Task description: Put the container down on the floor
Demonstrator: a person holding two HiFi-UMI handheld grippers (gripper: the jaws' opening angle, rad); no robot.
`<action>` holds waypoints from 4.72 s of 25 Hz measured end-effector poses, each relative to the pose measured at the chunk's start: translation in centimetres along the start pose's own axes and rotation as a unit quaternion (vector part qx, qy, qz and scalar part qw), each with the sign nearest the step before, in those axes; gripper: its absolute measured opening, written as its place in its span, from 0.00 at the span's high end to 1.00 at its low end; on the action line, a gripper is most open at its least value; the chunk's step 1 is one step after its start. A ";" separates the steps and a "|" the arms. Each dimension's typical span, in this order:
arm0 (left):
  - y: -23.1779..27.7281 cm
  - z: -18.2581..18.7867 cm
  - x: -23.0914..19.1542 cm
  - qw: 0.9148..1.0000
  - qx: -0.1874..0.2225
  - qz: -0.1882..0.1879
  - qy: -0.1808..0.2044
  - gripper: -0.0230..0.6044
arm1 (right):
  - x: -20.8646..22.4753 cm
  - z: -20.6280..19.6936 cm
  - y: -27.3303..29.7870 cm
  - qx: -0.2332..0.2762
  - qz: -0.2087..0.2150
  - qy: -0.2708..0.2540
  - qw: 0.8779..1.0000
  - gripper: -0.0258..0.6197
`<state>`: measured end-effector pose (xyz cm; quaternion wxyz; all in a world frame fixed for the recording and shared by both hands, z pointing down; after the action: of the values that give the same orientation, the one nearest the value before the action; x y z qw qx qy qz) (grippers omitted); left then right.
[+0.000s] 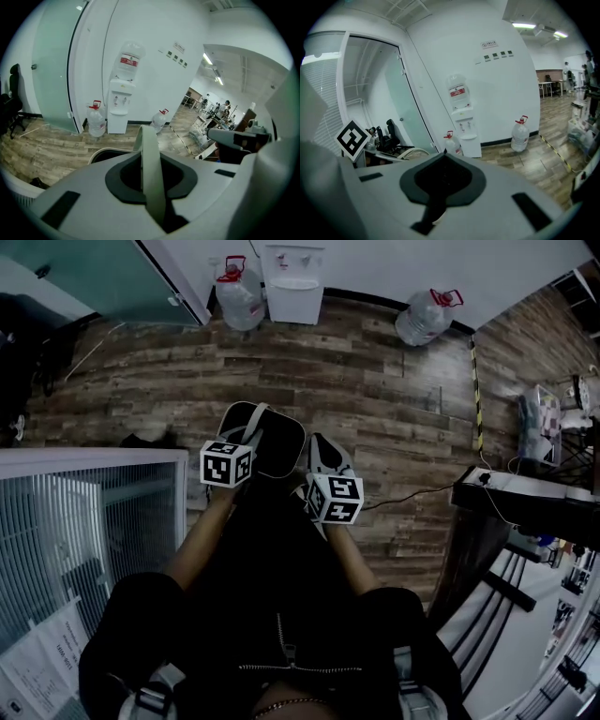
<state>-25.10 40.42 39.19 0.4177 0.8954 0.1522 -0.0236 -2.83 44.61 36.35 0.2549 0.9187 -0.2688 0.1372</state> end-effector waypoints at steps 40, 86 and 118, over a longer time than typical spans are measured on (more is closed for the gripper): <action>17.4 16.6 -2.9 0.998 -0.023 -0.063 0.002 0.88 | 9.9 12.3 16.6 -0.008 -0.056 -0.003 0.998 0.95; 48.2 41.8 10.2 0.995 -0.033 -0.083 -0.046 0.87 | 41.8 32.0 28.9 -0.010 -0.111 0.028 0.993 0.95; 93.0 39.9 3.2 0.987 -0.030 -0.015 -0.160 0.87 | 69.2 19.3 48.3 -0.067 -0.074 0.106 0.989 0.95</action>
<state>8.48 -45.17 81.59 0.4634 0.8647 0.0973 -0.1677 28.79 -30.20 66.25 0.3524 0.8970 -0.1805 0.1966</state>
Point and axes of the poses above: the fingertips, and each gripper's own axes: y forward along the fingers, x to its right, z out of its top, the point moved 10 cm from there along -y, backward along the fingers, and after that the axes turned 11 degrees about z, right-handed, at the moved point
